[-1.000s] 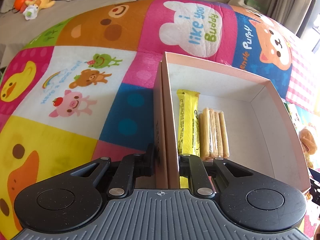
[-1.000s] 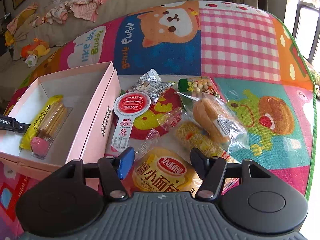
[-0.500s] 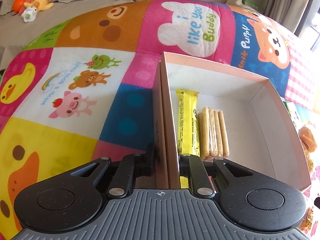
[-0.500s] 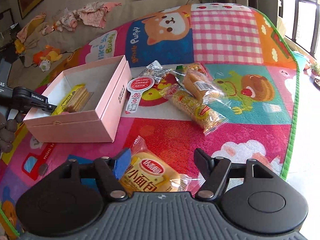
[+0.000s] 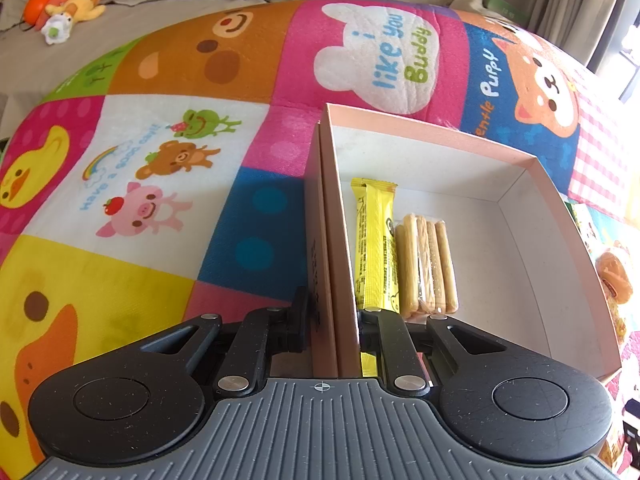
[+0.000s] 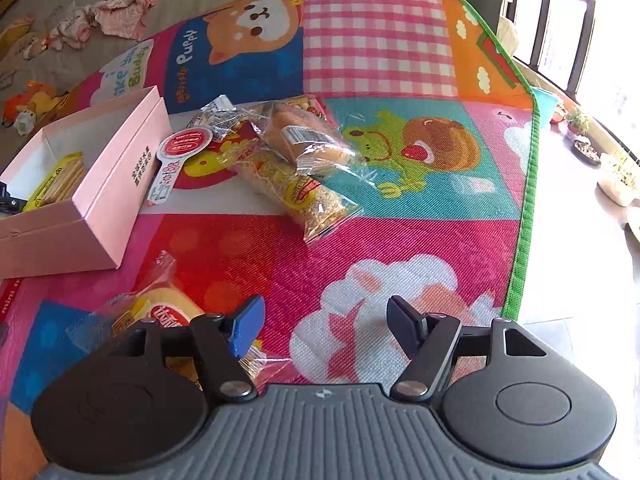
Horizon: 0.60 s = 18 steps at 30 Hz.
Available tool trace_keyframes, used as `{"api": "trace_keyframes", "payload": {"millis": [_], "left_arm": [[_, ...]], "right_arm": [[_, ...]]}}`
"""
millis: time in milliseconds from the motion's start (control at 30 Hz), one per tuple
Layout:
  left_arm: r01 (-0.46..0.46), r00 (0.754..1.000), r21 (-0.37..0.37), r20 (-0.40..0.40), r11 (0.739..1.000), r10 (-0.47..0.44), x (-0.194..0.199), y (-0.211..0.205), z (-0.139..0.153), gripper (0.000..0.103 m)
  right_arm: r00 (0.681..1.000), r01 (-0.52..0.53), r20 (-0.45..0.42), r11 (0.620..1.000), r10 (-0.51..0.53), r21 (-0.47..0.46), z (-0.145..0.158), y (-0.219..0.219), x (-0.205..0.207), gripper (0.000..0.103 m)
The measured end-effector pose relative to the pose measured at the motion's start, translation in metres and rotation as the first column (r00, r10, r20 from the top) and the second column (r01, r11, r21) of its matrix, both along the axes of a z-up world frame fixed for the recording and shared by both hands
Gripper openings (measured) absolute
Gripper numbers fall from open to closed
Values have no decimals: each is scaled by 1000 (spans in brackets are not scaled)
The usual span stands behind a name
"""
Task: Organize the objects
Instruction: 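Move the right tool to the wrapped bread bun, then grasp the bread bun with the right tool and carry it over the box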
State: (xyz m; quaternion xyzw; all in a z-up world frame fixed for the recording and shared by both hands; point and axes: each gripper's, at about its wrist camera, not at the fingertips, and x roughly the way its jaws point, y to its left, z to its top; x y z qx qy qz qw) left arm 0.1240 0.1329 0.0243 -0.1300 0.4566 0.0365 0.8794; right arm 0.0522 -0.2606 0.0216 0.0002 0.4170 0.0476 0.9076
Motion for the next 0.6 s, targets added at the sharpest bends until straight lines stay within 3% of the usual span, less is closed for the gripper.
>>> {"api": "trace_keyframes", "payload": {"millis": [167, 267, 333, 433, 600], "left_arm": [[1, 1000, 1, 1, 1000, -1, 0, 0, 0, 17], [2, 1000, 4, 2, 1000, -2, 0, 0, 0, 17], [0, 1000, 3, 1, 1000, 0, 0, 0, 0, 17], [0, 1000, 3, 2, 1000, 0, 0, 0, 0, 17], [-2, 1000, 4, 3, 1000, 2, 0, -1, 0, 17]], "right_arm": [[991, -124, -38, 987, 129, 101, 10, 15, -30, 72], [989, -141, -28, 987, 143, 81, 15, 20, -42, 73], [988, -146, -25, 982, 150, 120, 21, 20, -46, 74], [981, -181, -24, 960, 191, 212, 28, 25, -50, 88], [971, -228, -18, 941, 240, 248, 25, 52, -45, 89]]}}
